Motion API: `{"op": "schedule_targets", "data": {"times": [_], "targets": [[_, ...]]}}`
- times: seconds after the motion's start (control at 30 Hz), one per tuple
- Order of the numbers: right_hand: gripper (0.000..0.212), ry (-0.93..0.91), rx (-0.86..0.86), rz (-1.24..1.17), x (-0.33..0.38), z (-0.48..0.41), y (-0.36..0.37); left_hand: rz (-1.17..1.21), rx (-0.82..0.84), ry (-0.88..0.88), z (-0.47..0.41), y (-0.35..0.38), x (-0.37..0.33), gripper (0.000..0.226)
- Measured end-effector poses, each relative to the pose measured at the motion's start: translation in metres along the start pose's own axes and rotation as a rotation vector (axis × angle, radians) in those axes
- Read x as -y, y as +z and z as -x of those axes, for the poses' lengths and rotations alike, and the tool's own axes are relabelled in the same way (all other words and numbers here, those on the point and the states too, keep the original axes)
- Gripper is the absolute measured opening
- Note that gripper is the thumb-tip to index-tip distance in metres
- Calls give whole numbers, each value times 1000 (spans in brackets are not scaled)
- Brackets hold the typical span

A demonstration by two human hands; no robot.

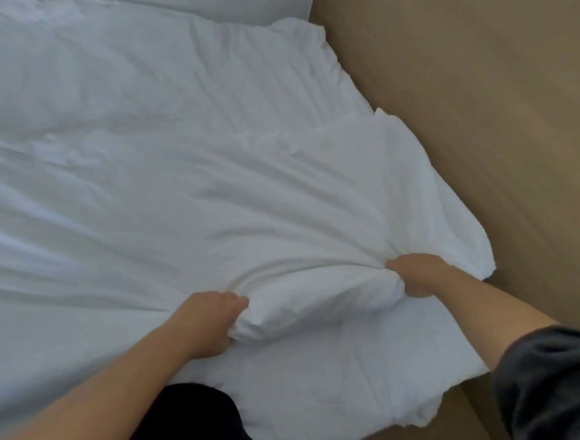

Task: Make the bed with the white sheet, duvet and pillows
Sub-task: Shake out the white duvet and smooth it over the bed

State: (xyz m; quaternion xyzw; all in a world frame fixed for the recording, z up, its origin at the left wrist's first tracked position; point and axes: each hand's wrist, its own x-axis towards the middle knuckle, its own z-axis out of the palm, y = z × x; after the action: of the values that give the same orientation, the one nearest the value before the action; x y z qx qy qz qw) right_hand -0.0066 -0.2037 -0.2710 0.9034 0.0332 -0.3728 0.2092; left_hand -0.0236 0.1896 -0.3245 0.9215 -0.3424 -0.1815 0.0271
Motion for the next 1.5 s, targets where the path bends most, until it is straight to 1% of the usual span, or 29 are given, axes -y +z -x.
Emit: {"op": "schedule_targets", "data": {"times": [0.07,0.1,0.17,0.2,0.27,0.3,0.33,0.4,0.47,0.53,0.63,0.7,0.77,0.8,0.83,0.87,0.9,0.93,0.97,1.03,1.07,1.1,1.17,1.2,1.27,1.33,1.4,1.43,1.5], "targets": [[51,28,2,24,11,0,8,22,-35,-14,2,6,-7,28],[57,57,-11,27,19,0,12,50,-66,-21,2,10,-8,28],[78,102,-36,27,33,0,14,76,-140,43,4,16,-1,35],[88,101,-72,29,38,1,13,61,-177,84,7,17,6,41],[100,4,-226,61,46,5,13,29,-221,123,19,13,25,50],[106,-62,-276,66,52,7,14,8,-196,132,28,12,33,55],[111,-111,-290,46,60,10,16,-4,-153,140,37,10,41,60],[119,-168,-291,-27,85,16,18,-23,-77,154,54,9,54,73],[124,-204,-342,-98,118,18,16,-37,-15,135,70,10,65,82],[126,-260,-412,-101,155,18,8,-53,-20,88,84,12,73,87],[122,-384,-520,-61,210,18,-9,-118,-57,11,109,17,81,91],[119,-455,-597,-34,241,22,-20,-212,-20,-56,129,23,86,100],[108,-503,-580,10,271,27,-31,-268,-8,-181,147,34,97,109],[97,-501,-548,25,286,31,-37,-276,-3,-259,156,39,101,107],[83,-487,-538,26,298,35,-43,-282,-22,-326,164,41,103,99],[68,-468,-571,12,306,38,-49,-282,-66,-364,172,41,104,87],[56,-446,-621,-12,308,41,-55,-284,-122,-350,177,42,105,74],[49,-440,-642,-52,307,47,-60,-281,-171,-300,182,44,105,65],[46,-454,-628,-84,304,53,-64,-276,-200,-248,186,42,103,60],[50,-495,-557,-79,294,59,-64,-262,-136,-202,196,37,95,57],[52,-522,-527,-59,291,62,-62,-229,-96,-166,200,39,93,60],[55,-562,-485,-21,292,64,-61,-176,-59,-150,205,47,93,67],[67,-611,-375,60,296,61,-58,-146,150,-169,215,53,99,81],[75,-615,-338,52,299,59,-59,-166,164,-168,218,53,104,87],[84,-630,-331,-8,307,53,-68,-217,121,-154,223,51,117,97],[92,-663,-335,-46,323,49,-76,-305,106,-161,236,51,135,100],[101,-663,-281,-74,351,48,-84,-389,43,-193,258,53,157,108],[107,-657,-263,-83,370,50,-88,-379,28,-285,273,56,171,113],[113,-670,-297,-97,414,56,-96,-296,5,-499,307,70,198,117]]}}
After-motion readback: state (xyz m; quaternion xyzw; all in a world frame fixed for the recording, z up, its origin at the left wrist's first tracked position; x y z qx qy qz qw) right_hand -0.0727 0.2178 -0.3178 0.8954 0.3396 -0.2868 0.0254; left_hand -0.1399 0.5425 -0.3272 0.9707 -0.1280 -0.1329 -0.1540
